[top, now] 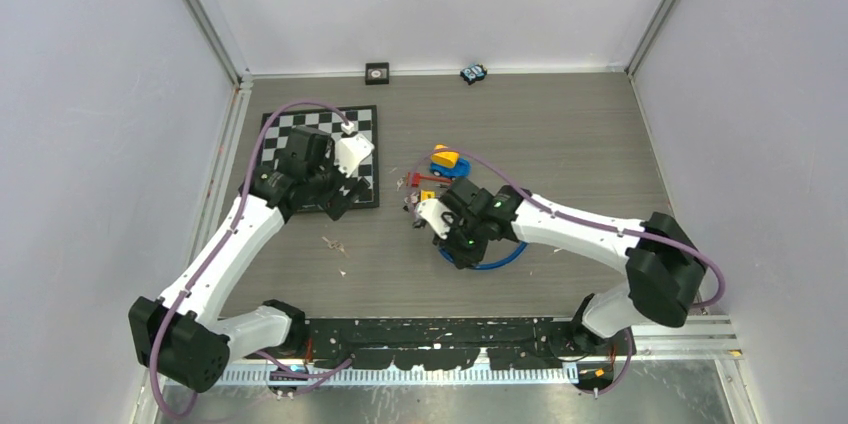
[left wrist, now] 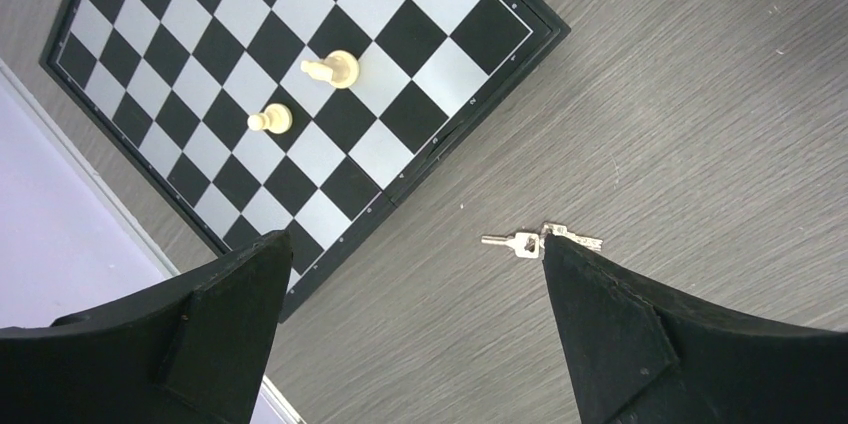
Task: Unlock with the key
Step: Move the lock to the center of the board.
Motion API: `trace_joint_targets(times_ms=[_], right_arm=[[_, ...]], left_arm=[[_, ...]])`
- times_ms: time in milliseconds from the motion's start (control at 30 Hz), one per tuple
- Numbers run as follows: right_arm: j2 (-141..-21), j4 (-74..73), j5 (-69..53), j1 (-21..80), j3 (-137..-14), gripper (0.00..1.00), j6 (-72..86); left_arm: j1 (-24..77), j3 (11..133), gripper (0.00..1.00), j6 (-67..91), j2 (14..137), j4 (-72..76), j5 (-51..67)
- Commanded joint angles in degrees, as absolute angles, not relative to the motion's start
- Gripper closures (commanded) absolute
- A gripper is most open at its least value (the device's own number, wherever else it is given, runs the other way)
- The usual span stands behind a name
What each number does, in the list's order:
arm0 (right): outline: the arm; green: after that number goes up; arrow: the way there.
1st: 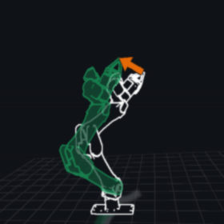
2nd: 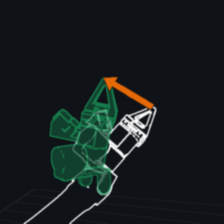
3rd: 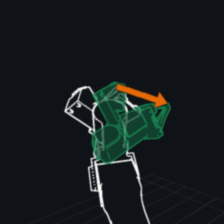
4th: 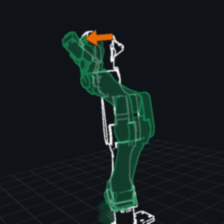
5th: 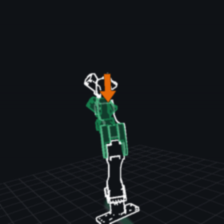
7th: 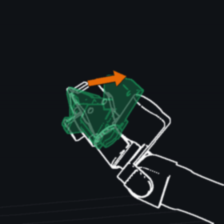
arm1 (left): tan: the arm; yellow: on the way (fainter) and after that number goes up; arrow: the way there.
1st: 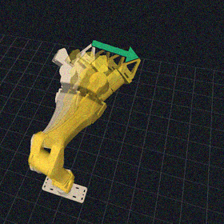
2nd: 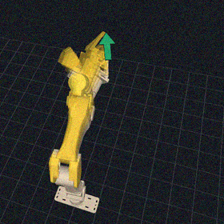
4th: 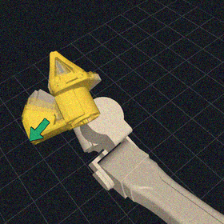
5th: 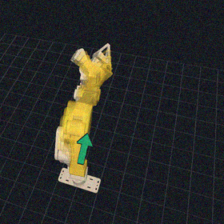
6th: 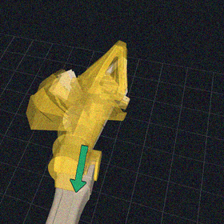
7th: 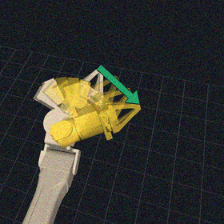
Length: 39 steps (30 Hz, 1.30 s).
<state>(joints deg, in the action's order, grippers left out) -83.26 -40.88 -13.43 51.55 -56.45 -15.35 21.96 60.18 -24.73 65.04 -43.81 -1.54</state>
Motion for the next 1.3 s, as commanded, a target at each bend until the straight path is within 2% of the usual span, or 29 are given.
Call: trace_joint_targets(times_ms=[0, 267, 400, 500, 600, 700, 800, 1000, 1267], right_arm=[[-86.94, -33.70, -14.61, 55.94, -61.49, 0.92, -10.05], [-96.49, -25.81, -20.20, 57.41, -65.15, 0.89, -2.02], [-100.39, -25.16, -22.57, 58.17, -66.77, 0.83, -0.24], [-100.66, -26.19, -22.06, 58.19, -67.95, 0.71, -0.67], [-97.64, -26.98, -19.68, 57.42, -67.83, 0.47, -2.60], [-93.47, -28.03, -20.56, 53.36, -67.63, 0.32, -3.47], [-89.26, -30.98, -21.69, 47.93, -67.07, 0.31, -5.55], [-84.44, -35.11, -16.08, 35.81, -63.21, 0.33, -7.93], [-88.55, -35.87, -12.45, 25.68, -60.87, 0.34, -12.09]], left_arm=[[21.15, 61.50, 0.00, -23.73, 63.40, -45.48, -1.80], [20.06, 61.15, 0.00, -23.62, 60.53, -47.53, -2.87], [19.79, 61.31, 0.00, -23.63, 58.82, -48.48, -3.43], [19.70, 60.95, 0.00, -23.64, 57.16, -48.69, -3.19], [19.69, 59.11, 0.00, -23.49, 55.53, -47.29, -1.43], [19.69, 56.99, 0.00, -23.47, 54.06, -45.58, 2.30], [19.69, 55.05, 0.00, -24.32, 53.00, -44.20, 4.36], [19.69, 51.57, 0.00, -26.61, 51.54, -45.33, 12.37], [19.78, 46.85, 0.00, -29.32, 51.67, -45.97, 15.92]])
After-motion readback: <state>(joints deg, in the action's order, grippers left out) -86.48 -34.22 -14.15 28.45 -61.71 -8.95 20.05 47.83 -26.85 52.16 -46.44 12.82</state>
